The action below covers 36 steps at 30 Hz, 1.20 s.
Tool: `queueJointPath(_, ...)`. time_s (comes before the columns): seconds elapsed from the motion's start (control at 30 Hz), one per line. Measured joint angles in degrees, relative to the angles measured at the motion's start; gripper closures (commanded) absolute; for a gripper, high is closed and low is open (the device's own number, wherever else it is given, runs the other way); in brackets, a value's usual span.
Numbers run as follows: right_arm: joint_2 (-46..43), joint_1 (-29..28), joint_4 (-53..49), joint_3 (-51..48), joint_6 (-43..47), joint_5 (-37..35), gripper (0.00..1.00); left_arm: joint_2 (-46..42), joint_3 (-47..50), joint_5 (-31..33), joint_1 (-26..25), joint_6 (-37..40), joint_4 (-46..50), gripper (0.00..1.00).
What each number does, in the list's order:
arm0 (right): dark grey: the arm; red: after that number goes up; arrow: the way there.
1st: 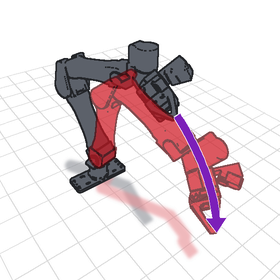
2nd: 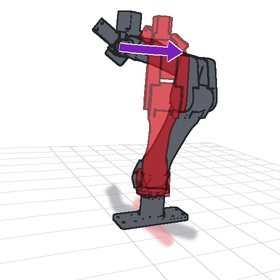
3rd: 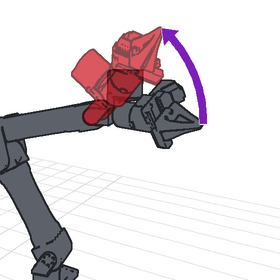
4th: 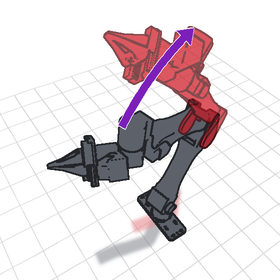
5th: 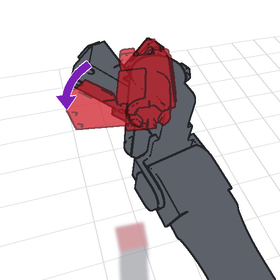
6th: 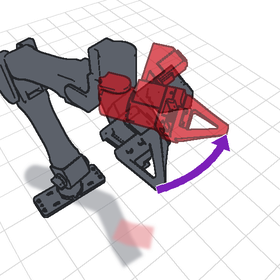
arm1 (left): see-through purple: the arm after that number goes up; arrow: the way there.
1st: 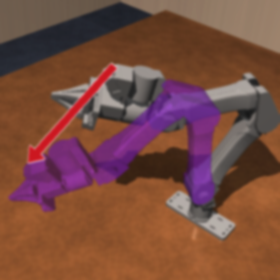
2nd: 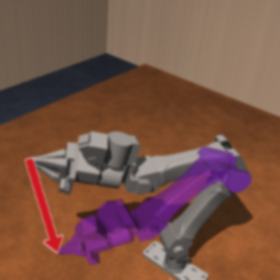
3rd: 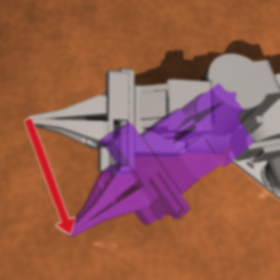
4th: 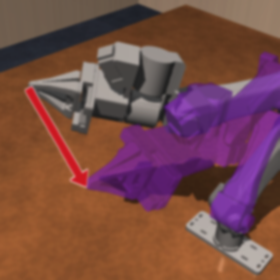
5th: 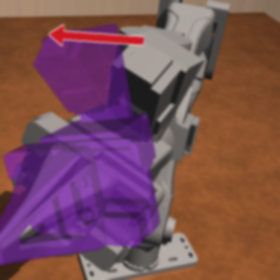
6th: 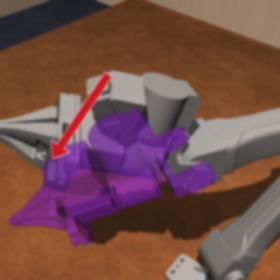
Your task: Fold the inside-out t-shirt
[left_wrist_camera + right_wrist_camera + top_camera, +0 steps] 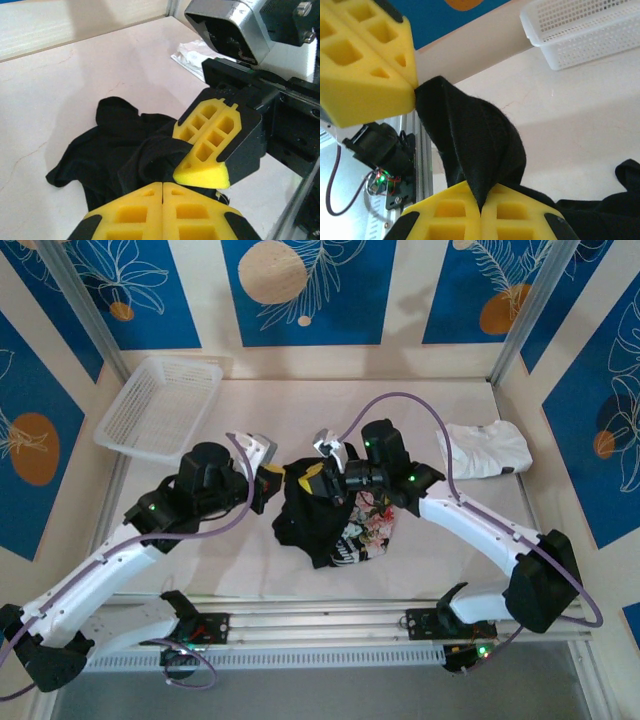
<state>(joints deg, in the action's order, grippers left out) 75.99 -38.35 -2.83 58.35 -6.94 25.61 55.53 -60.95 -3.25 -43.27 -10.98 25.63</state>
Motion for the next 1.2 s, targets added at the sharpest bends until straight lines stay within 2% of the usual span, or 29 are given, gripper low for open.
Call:
queueJointPath(0.13,0.3,-1.0,-0.4,0.4,-4.1,-3.3,1.00,-1.1,1.4,3.3,0.0,-1.7,-0.9,0.65)
queueJointPath(0.3,0.3,-1.1,-1.5,1.7,-6.2,-6.0,1.00,-3.7,2.6,6.3,0.0,-3.1,-1.6,0.51)
queueJointPath(0.47,0.3,-1.1,-1.6,1.8,-6.8,-6.8,1.00,-5.1,3.8,7.6,0.5,-5.1,-1.6,0.42)
queueJointPath(0.63,0.3,-1.1,-2.2,1.8,-6.8,-7.5,1.00,-4.7,4.1,2.8,3.5,-7.0,-2.2,0.25)
queueJointPath(0.73,0.3,-1.1,-2.6,1.8,-6.8,-7.5,1.00,-3.6,4.1,-1.0,5.1,-7.6,-2.9,0.21)
queueJointPath(0.9,0.3,-1.1,-2.8,1.8,-6.8,-7.5,1.00,0.2,4.2,-8.0,8.7,-8.7,-5.0,0.23)
queueJointPath(1.07,0.3,-1.1,-2.8,1.8,-6.8,-7.5,1.00,3.7,4.3,-13.9,10.1,-10.3,-8.3,0.46)
queueJointPath(1.2,0.2,-1.1,-2.8,1.8,-6.8,-7.5,1.00,5.4,4.4,-17.7,10.5,-11.0,-11.2,0.61)
